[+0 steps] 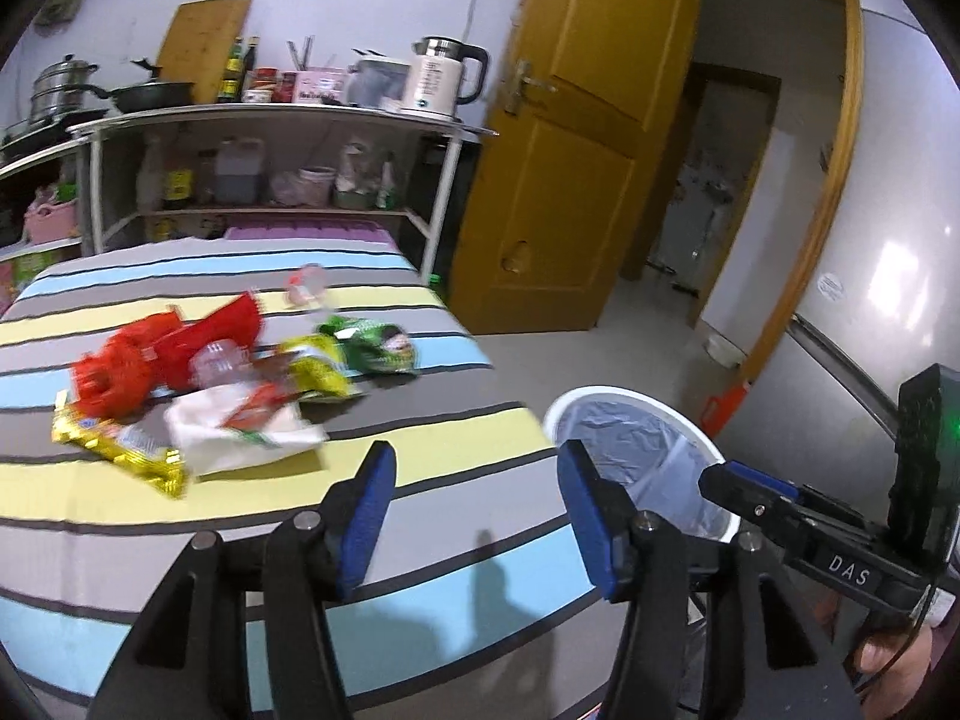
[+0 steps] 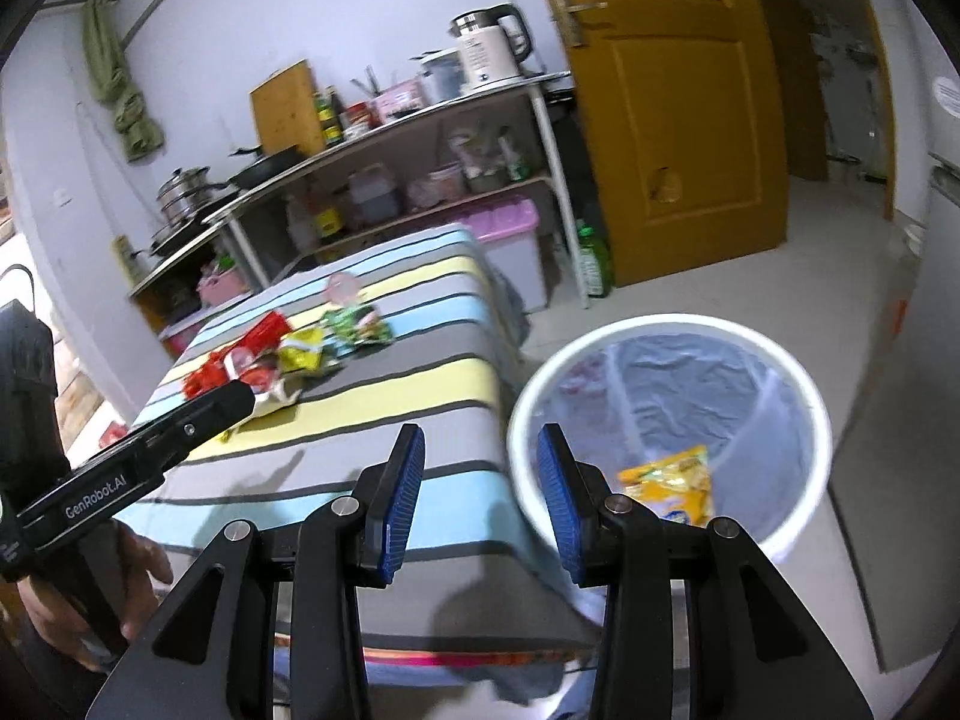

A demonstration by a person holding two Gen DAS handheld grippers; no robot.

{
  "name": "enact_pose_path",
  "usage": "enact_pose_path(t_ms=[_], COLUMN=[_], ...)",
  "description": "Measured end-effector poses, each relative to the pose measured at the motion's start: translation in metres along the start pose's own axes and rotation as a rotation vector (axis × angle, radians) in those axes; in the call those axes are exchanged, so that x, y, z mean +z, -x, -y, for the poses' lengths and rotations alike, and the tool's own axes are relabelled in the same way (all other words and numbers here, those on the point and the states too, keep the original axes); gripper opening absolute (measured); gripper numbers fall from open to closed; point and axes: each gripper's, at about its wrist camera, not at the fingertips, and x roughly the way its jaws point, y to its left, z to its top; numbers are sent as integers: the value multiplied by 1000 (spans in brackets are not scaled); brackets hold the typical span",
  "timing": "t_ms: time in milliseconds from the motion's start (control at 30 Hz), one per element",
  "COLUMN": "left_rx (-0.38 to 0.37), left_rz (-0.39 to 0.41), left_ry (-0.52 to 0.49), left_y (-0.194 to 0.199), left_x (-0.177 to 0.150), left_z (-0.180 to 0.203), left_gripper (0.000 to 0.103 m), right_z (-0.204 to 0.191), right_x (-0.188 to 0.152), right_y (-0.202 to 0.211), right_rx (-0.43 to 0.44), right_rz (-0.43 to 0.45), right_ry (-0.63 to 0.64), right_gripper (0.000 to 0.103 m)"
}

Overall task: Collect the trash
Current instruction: 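Move both open tools back over the trash on the table, then grasp the clear plastic cup with the right tool while the left tool grasps the gold candy wrapper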

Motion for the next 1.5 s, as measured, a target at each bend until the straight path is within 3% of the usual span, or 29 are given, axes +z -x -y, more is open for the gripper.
enact_pose_path(t_ms=[233,867,1233,1500], left_rx=[118,295,292,251], left_rz=[32,49,22,-20], left_ry=[31,214,292,345], left_y=[18,44,36,20], left_x=[-10,-16,-16,-16], left_z=[-40,-151,-186,-194], left_gripper=[58,58,58,58], right_z=[-34,-139,-194,-193], right_x=[-1,30,42,38], right_y=[-18,-90,-153,-190], right_rx=[54,211,250,216], right_rz=[-38,-86,-142,-238], right_ry=[63,299,427,443], right_gripper=[40,40,40,40])
